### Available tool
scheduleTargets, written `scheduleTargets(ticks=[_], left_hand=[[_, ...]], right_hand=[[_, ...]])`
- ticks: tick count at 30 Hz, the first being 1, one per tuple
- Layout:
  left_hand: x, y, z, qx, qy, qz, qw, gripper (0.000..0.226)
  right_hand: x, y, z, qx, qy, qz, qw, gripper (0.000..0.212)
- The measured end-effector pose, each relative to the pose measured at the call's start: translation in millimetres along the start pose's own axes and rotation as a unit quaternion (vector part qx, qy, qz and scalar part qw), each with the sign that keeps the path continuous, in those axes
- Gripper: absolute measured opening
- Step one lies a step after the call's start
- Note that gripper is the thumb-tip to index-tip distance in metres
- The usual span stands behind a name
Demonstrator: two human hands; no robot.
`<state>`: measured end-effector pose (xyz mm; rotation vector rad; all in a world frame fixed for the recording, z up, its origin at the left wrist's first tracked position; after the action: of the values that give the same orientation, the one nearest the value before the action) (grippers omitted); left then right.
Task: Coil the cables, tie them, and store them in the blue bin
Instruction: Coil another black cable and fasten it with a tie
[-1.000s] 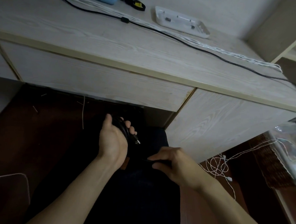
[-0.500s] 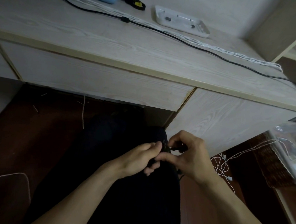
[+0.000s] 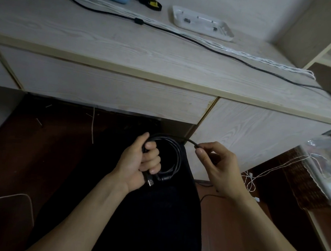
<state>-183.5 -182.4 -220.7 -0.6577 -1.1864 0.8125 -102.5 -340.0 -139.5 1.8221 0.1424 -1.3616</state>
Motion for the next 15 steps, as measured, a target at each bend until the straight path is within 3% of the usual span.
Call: scheduleTargets(ticks=[3,6,8,11,15], left_hand=[[7.4,8.4,-2.3,0.012,-0.035,0.104,0.994,0.044],[9.9,4.8,-4.3,-0.016,-0.061,0.172,0.983,0.045],[14.6,5.3,-5.7,-0.020,-0.085,0.196,0.977,0.042],[23.6,10.4,-5.1,-0.010,-0.112,0.189,0.976,0.025],[23.2,14.0,-3.9,-0.004,-0.123,0.137,0.983,0.006]], right_hand=[[7.5,-0.8,-1.3,-0.012,-0.030,0.007,0.999,0.012],[19.5,-13.6,-2.6,-0.075,-0.070,0.060,0.993,0.007],[28.6,-25.1,0.2,-0.130,-0.104,0.070,0.984,0.021],[34.1,-38.2,5.2,-0.193,-0.131,0.064,0.970,0.032],[15.4,-58.8,6.8,-0.260,-0.080,0.148,0.951,0.008]])
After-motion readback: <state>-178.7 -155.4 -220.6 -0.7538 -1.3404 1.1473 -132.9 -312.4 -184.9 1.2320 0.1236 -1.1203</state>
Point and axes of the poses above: each hand's wrist, its own z-axis away from the middle knuckle, its own y-axis out of the back of the hand, x = y × z, the point moved 10 cm from there along -z, towards the middle knuckle, and after that the axes turned 12 degrees about -x, right-handed, at the moved point
